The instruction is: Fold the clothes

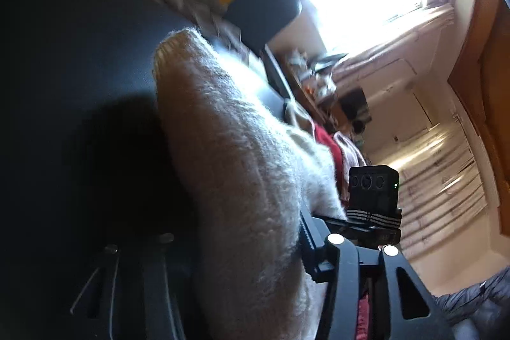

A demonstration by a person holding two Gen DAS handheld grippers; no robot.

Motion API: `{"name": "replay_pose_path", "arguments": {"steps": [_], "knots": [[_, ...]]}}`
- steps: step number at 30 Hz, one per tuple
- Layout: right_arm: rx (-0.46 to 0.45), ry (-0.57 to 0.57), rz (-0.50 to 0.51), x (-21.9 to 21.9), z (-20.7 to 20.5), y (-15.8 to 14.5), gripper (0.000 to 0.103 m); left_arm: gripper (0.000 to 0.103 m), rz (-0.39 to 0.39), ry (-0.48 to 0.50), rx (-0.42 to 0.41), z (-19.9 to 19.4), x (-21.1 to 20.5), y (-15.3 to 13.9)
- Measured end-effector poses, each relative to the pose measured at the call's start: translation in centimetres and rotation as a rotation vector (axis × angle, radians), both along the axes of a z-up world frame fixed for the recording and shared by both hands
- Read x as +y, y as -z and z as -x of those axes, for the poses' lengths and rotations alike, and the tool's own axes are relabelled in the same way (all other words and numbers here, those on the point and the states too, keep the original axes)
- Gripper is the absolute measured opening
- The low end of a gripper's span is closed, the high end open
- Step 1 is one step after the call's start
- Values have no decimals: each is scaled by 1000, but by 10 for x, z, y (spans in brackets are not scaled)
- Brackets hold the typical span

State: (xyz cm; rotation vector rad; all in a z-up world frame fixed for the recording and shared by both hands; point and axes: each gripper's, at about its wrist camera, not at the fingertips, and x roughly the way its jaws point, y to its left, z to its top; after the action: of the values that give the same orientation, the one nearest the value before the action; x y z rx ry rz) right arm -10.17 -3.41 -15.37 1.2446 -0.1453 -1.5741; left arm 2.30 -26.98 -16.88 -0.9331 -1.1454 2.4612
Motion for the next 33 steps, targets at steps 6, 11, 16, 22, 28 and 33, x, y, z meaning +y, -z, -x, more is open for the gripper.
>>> {"name": "replay_pose_path", "arguments": {"steps": [6, 11, 16, 22, 28, 33], "knots": [[3, -171, 36, -92, -39, -12, 63, 48, 54, -243, 43, -102, -69, -23], [25, -406, 87, -238, -84, -29, 63, 48, 142, -496, 59, -188, -143, -48], [78, -605, 99, -382, -138, -47, 63, 49, 238, -731, 20, -254, -220, -61], [170, -712, 28, -505, -190, -39, 60, 49, 237, -957, -154, -287, -286, -20], [237, -730, -42, -556, -206, -6, 82, 58, 233, -1066, -246, -305, -310, 4], [454, -701, -2, -544, -203, -28, 83, 62, 419, -1113, -276, -315, -296, -33]]}}
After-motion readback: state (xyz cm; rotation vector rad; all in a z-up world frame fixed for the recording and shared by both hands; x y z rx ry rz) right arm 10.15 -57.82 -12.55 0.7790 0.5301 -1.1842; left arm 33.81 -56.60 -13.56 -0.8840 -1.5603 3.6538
